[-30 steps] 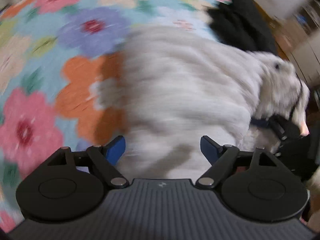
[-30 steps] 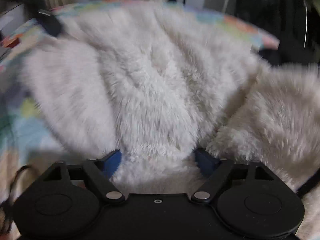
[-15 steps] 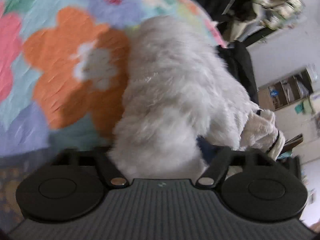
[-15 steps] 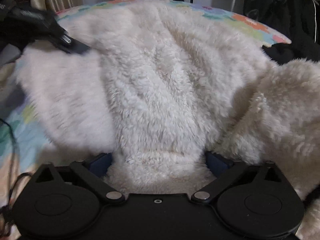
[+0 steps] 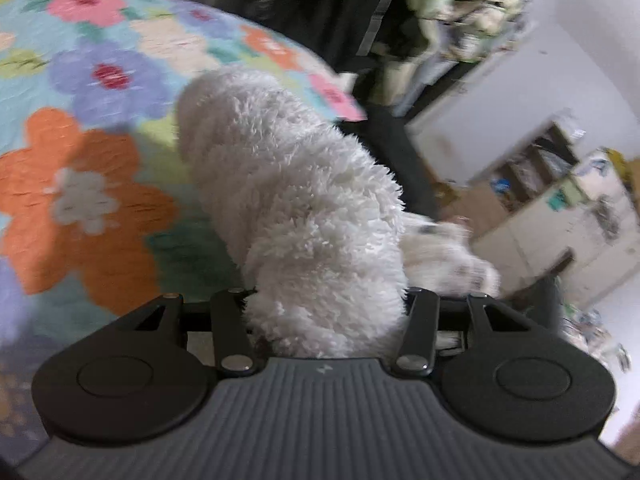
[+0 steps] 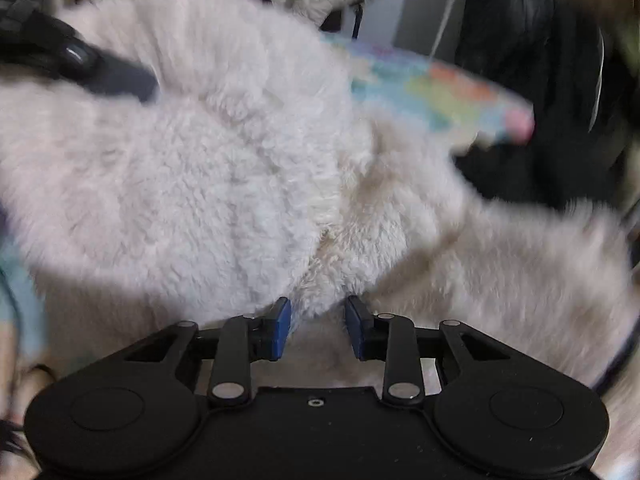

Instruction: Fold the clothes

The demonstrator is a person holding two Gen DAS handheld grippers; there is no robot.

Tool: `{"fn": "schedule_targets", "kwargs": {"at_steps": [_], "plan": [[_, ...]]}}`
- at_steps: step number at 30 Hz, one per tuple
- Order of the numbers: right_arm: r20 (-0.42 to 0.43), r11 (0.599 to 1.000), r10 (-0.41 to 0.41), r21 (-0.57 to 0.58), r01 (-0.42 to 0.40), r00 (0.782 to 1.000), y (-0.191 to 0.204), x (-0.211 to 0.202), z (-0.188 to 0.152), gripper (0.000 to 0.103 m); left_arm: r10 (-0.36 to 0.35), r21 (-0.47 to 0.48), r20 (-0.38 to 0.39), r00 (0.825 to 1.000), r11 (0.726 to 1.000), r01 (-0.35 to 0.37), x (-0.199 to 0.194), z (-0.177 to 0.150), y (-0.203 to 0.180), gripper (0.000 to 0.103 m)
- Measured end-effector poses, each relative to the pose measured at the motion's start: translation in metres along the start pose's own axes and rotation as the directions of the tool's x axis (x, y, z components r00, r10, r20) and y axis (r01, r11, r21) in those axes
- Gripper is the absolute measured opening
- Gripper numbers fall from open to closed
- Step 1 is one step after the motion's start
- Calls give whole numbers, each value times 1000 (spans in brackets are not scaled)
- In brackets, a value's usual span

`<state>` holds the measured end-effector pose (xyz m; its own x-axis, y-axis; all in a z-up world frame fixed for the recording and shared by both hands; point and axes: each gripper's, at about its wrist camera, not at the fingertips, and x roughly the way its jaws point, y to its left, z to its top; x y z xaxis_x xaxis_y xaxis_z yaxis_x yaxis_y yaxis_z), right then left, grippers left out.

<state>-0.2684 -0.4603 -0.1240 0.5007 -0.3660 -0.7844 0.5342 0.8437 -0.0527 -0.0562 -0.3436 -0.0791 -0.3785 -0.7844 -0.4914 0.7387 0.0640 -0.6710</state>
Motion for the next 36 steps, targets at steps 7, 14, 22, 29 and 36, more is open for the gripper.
{"fn": "schedule_targets", "kwargs": {"at_steps": [7,14,22,29,36], "plan": [[226,843,187,463,-275,956,-100,-102,-64,44,-264,169,-153,952,942,289,54,-3,-82,47],[238,732,42,654,-193,970,-166,-167,-88,52,-345,138,-305,888,906,399,149,-45,-125,47],[233,786,-114,616,-56,966,-162,-205,-83,77,-256,229,-317,913,914,335,178,-60,-160,48],[108,859,-59,511,-5,992,-153,-122,-84,71,-156,344,-305,939,902,261,172,-79,-185,55],[154,767,-68,640,-47,986,-198,-108,-106,65,-240,133,-278,930,949,285,109,-50,-129,59]]}}
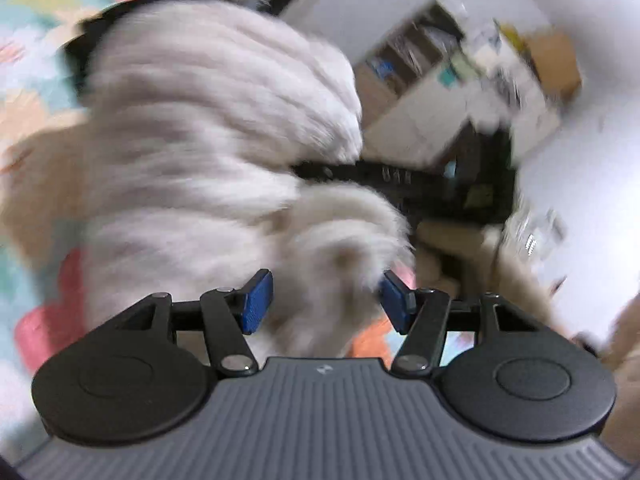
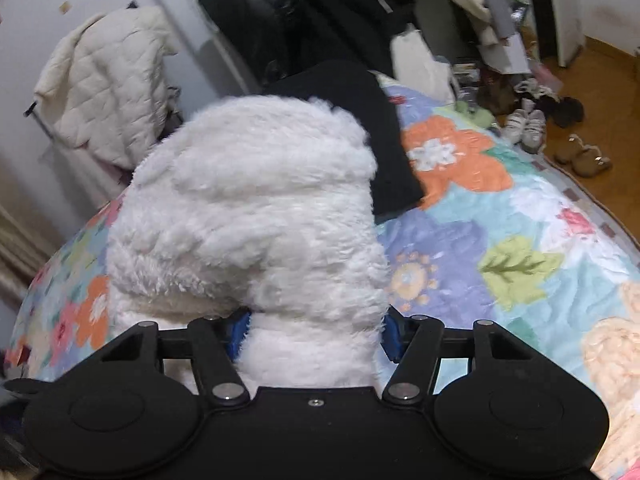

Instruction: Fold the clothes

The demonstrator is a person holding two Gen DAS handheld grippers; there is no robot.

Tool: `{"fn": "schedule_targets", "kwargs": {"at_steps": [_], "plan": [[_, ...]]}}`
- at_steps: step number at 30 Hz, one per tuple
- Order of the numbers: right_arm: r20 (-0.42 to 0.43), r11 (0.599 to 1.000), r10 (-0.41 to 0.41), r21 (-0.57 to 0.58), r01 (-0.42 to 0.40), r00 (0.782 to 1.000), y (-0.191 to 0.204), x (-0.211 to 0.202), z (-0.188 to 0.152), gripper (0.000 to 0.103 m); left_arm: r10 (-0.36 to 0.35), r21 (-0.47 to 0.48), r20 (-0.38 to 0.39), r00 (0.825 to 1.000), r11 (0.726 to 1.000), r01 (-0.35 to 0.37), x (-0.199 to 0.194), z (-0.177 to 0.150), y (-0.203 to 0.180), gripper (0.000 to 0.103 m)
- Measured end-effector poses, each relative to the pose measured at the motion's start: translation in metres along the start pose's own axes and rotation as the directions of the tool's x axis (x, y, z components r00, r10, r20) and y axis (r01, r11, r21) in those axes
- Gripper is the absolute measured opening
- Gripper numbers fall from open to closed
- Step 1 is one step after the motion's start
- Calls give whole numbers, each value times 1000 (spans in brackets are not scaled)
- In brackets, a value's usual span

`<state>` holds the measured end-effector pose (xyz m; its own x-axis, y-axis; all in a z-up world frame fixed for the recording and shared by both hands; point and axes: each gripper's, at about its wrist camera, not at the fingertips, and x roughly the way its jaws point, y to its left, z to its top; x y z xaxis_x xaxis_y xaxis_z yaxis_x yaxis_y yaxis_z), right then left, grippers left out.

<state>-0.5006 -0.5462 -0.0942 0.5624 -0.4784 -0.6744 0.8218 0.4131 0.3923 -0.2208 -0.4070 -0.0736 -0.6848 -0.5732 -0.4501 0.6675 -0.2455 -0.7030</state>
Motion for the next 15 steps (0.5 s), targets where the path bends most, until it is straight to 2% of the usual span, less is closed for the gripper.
{"fn": "schedule_targets", "kwargs": {"at_steps": [1,3,5,6,7,9,11,12,14,15], "plan": [[3,1000,-8,5,8,1000,-5,1,2,65,6,-40,27,1000,999,-5,-13,2,9,61],[0,999,-10,34,10,1000,-17,6,4,67,63,-94,80,995,994,-56,-33,7,26,68],[-13,996,17,92,-16,1000,-33,12,5,68,104,-133,126,987,987,-87,-45,8,45,72],[-20,992,36,118,-34,999,-39,18,5,71,100,-151,134,986,985,-80,-49,5,51,73],[-28,988,55,144,-51,998,-46,23,4,75,70,-163,138,988,986,-47,-41,5,60,76],[-53,976,104,199,-92,993,-58,36,1,84,18,-183,133,991,983,6,-21,4,73,87],[-81,946,175,289,-145,981,-70,51,-4,91,-22,-214,88,996,976,41,11,-1,87,94],[-89,926,210,336,-169,974,-74,59,-8,96,-23,-253,63,998,967,38,28,-4,96,103],[-91,895,265,393,-210,960,-81,74,-15,101,-61,-318,72,996,945,81,47,-14,111,103],[-93,888,280,403,-221,955,-81,80,-17,102,-59,-359,87,995,929,86,55,-19,119,103]]}}
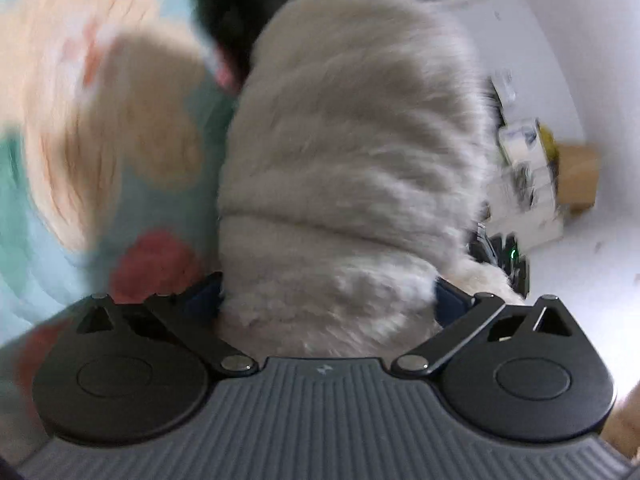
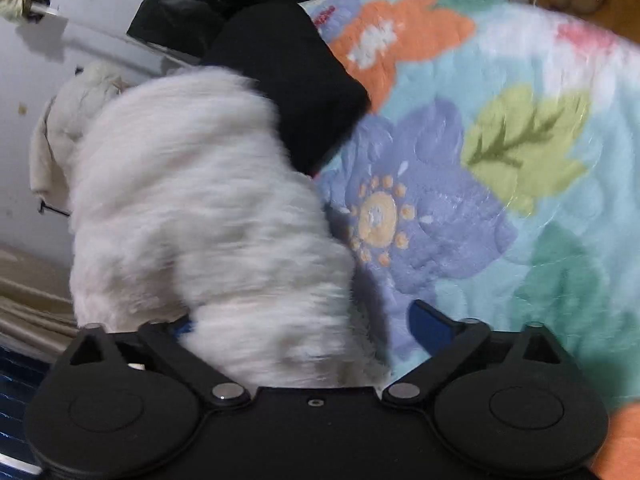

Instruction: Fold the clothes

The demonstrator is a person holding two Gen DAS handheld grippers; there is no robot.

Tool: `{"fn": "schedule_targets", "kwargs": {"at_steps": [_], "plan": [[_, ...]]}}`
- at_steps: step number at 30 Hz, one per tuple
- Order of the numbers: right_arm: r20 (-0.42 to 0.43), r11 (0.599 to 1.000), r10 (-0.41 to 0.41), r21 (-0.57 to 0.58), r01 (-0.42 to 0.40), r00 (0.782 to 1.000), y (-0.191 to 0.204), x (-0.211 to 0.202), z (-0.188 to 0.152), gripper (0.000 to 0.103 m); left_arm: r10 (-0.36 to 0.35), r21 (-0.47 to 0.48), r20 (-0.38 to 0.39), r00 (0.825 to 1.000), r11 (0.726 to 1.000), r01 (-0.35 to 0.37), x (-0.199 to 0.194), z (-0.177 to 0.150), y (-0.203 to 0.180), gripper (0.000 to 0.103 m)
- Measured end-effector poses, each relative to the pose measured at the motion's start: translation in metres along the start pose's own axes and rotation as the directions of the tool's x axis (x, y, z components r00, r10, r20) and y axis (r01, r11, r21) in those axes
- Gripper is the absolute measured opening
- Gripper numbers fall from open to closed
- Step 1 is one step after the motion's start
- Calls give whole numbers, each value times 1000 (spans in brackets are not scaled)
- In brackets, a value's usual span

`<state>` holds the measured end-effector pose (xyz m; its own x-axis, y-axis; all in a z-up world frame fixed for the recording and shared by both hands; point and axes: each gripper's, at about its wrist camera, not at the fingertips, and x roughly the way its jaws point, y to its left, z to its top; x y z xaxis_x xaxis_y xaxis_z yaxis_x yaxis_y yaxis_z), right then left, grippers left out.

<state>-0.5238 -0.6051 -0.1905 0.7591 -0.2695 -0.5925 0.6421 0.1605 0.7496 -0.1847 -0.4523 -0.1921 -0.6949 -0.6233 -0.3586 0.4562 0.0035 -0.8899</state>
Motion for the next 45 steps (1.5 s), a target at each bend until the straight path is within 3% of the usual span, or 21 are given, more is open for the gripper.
{"fn": "schedule_targets", "kwargs": {"at_steps": [4,6,8,13,15,17,19,20,22,24,25,26,29,30,32,34,37,41,44,45], "plan": [[-17,999,-8,-46,7,1000,8,14,6,102,34,1,22,999,999,-34,4,-1,-6,97],[-31,1000,27,-15,-28,999,13,15,6,102,39,-26,27,999,999,-38,1,2,-9,81],[-42,995,88,42,-87,995,17,13,3,92,19,-46,46,999,999,-17,-10,1,-16,72],[-62,982,185,52,-182,981,66,7,-24,92,-33,-59,105,994,997,40,-53,-3,-46,71],[-90,956,286,87,-279,954,87,16,-33,92,-18,-26,149,989,999,22,-90,-3,-65,71],[-126,913,404,110,-392,906,114,32,-42,92,-26,-4,224,974,1000,28,-135,1,-79,71],[-167,879,477,97,-467,863,141,54,-47,92,25,20,267,963,999,-31,-175,9,-85,72],[-189,880,474,68,-470,860,151,68,-48,91,54,28,287,956,997,-65,-195,13,-87,74],[-225,925,360,-43,-378,905,165,100,-47,91,202,-6,287,936,978,-209,-207,18,-74,75],[-208,963,121,-214,-166,971,174,121,-44,91,358,-53,268,894,933,-357,-206,22,-53,75],[-180,951,-4,-304,-51,984,179,129,-42,92,436,-61,242,867,898,-435,-197,22,-40,75],[-137,928,-79,-372,23,987,185,128,-40,92,502,-65,220,836,863,-501,-189,22,-28,79],[12,859,-85,-505,80,996,209,90,-33,91,447,-52,269,853,891,-451,-180,22,-29,84],[54,818,-81,-567,98,995,218,78,-36,91,435,-44,281,855,896,-441,-178,22,-32,84],[89,714,-37,-695,89,995,244,56,-33,91,464,-13,274,842,877,-479,-168,20,-33,85],[27,632,43,-775,-6,999,267,46,-26,84,472,13,268,840,870,-493,-166,16,-32,85],[-106,485,136,-860,-160,985,301,61,-21,84,483,49,254,838,859,-510,-178,5,-35,85],[-222,295,106,-924,-243,969,338,103,-31,84,526,114,252,813,818,-564,-187,-6,-61,84],[-261,194,44,-945,-265,964,347,136,-43,84,561,139,268,783,782,-608,-187,-14,-68,83],[-268,184,36,-945,-270,963,347,143,-44,70,572,142,274,773,771,-621,-187,-16,-68,78]]}}
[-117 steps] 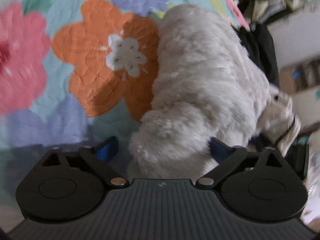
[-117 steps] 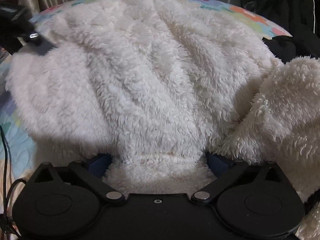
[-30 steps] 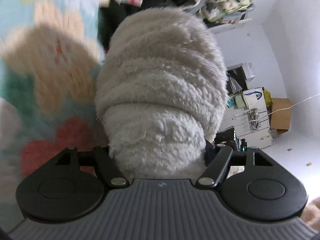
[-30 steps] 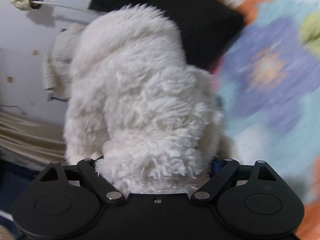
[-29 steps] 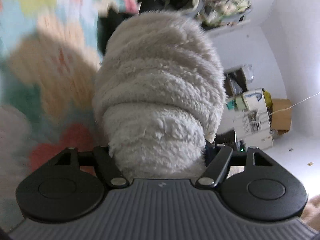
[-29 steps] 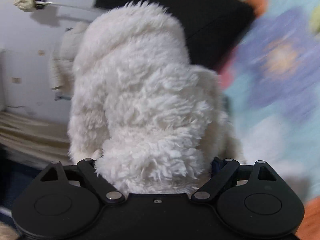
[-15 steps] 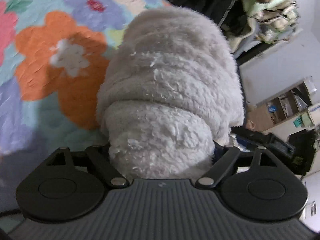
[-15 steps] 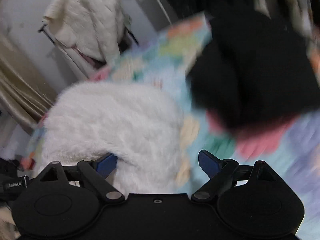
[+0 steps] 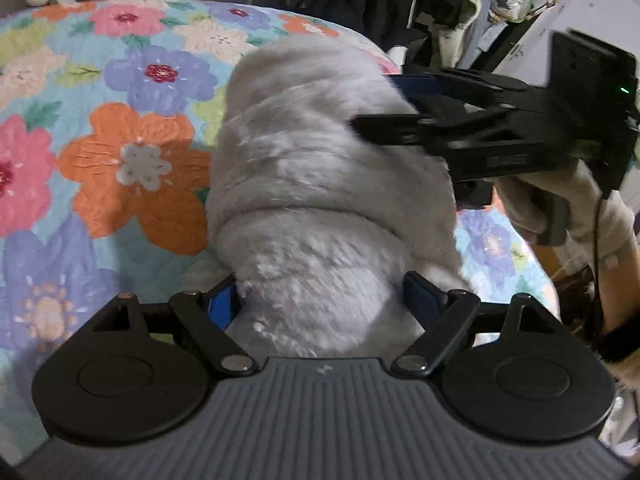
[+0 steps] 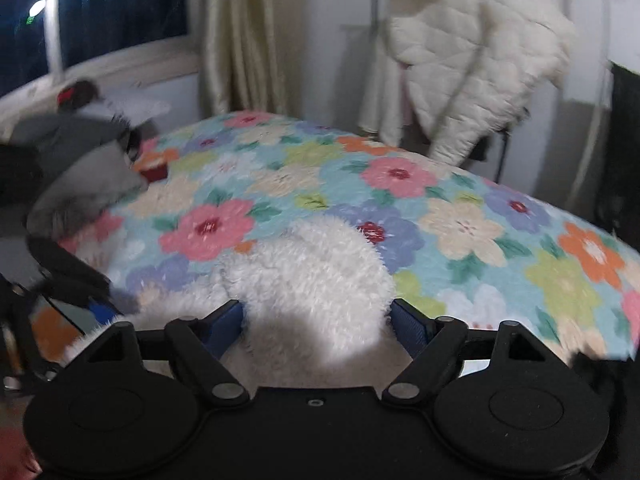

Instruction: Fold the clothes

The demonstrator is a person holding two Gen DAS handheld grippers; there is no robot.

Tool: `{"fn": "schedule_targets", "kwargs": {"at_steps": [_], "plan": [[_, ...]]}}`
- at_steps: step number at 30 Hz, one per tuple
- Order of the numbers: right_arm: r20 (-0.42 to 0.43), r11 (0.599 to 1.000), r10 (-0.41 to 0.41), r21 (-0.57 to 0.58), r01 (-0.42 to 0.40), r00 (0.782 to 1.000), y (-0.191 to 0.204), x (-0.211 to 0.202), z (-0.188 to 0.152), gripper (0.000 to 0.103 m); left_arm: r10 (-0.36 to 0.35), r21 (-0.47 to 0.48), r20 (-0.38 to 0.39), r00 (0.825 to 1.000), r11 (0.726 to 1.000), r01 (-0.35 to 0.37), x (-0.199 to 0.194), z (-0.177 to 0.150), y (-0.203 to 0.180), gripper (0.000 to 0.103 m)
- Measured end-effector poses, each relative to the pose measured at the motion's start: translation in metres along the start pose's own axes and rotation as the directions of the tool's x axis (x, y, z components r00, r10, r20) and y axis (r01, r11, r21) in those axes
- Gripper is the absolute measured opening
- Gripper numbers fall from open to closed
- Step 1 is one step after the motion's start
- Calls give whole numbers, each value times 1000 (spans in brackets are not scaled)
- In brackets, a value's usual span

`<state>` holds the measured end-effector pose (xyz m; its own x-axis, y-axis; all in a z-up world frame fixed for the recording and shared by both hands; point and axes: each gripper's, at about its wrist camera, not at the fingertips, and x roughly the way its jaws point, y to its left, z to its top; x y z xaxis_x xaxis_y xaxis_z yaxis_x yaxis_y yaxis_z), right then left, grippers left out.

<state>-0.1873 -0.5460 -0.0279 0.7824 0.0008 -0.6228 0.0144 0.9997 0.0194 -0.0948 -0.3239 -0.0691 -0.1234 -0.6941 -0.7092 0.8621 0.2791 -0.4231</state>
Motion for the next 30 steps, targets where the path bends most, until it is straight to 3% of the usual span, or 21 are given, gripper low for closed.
{"fn": "schedule_targets", "kwargs": {"at_steps": [1,3,7,11,12,13,15,17,19,23,24,25,26,30], "plan": [[-12,1000,5,15,-5,1000,-3,5,0,49,14,-2,7,1000,1000,-14,1,-3,1,72],[-12,999,1,35,0,1000,-10,8,-1,35,43,-6,20,999,999,-43,4,-8,3,58],[5,995,-28,98,27,1000,-27,20,-6,19,82,-2,48,995,997,-82,-1,-24,-2,52],[-18,988,-123,89,124,992,-30,41,-16,13,75,42,24,997,996,-76,-8,-42,-18,52],[-35,985,-141,96,143,989,-30,47,-19,2,69,58,9,998,996,-70,-10,-45,-21,52],[-58,980,-168,97,173,984,-32,53,-24,0,64,73,-6,998,995,-64,-11,-47,-23,52],[-80,969,-139,194,152,987,-45,57,-32,0,60,91,-44,997,994,-56,-17,-52,-25,52],[-9,928,-48,370,48,999,-63,41,-41,0,55,61,-42,998,997,-52,-23,-49,-19,51],[52,899,-65,437,36,997,-65,14,-46,3,48,3,-24,999,999,-48,-26,-43,-9,52],[155,885,-127,465,41,980,-31,-67,-64,13,34,-70,-21,999,997,-36,-26,-33,5,55],[169,880,-134,474,39,976,-21,-86,-70,24,25,-85,-24,999,996,-27,-28,-30,7,55],[169,877,-136,479,39,976,-12,-102,-78,38,16,-109,-13,1000,994,-18,-32,-28,10,55],[165,877,-126,479,32,978,-2,-114,-85,41,8,-132,1,1000,991,-8,-37,-25,12,55],[53,850,-58,526,21,997,35,-124,-121,41,-36,-192,124,992,980,59,-66,-9,16,58]]}}
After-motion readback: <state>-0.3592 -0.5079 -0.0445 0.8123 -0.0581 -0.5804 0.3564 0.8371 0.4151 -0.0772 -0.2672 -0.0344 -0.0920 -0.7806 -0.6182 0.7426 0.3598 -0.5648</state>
